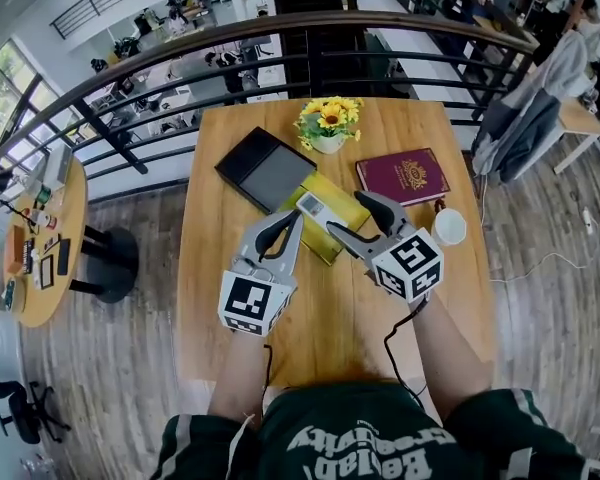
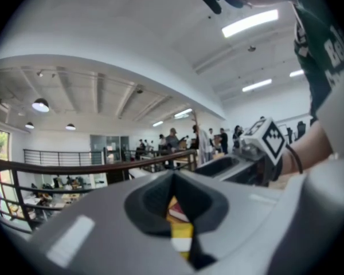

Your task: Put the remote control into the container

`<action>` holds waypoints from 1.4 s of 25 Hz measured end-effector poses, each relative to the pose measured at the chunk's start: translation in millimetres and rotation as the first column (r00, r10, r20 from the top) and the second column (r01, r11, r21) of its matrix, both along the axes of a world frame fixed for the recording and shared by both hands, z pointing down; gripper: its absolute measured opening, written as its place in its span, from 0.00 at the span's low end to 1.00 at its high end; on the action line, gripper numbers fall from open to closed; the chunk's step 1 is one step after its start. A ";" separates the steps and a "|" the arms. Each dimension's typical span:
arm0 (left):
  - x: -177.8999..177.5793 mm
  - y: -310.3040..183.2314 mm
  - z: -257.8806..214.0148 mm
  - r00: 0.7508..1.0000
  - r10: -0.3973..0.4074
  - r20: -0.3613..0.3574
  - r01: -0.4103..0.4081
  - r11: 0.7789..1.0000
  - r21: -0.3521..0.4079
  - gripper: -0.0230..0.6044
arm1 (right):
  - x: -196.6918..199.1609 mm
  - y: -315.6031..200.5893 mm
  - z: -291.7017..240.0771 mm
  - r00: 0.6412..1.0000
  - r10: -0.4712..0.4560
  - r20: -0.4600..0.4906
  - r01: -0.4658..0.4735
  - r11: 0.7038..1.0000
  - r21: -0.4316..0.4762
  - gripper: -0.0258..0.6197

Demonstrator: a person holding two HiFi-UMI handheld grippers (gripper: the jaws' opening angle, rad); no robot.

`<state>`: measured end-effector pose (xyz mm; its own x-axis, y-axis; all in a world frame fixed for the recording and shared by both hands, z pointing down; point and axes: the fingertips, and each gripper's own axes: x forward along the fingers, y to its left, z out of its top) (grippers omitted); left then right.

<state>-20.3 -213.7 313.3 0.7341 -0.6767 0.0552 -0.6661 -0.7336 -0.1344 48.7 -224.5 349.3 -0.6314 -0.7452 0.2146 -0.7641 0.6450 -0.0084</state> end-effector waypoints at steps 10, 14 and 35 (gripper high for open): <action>6.5 14.4 -14.2 1.000 -0.013 -0.007 0.014 1.000 0.025 0.03 | 14.9 24.8 -23.1 0.995 -0.008 0.101 -0.003 0.995 0.103 0.21; 11.6 17.3 -18.0 1.000 -0.013 -0.008 0.013 0.999 0.034 0.03 | 15.6 30.4 -25.6 0.993 -0.031 0.117 0.019 0.994 0.103 0.11; 30.7 24.9 -18.2 0.999 0.039 -0.026 -0.038 0.999 0.036 0.03 | 15.1 40.8 -22.5 0.998 -0.033 0.050 0.025 0.988 0.154 0.07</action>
<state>10.4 -188.8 295.1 0.7606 -0.6491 0.0117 -0.6412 -0.7539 -0.1431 63.7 -183.7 326.9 -0.6606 -0.7478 0.0660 -0.7461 0.6637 0.0528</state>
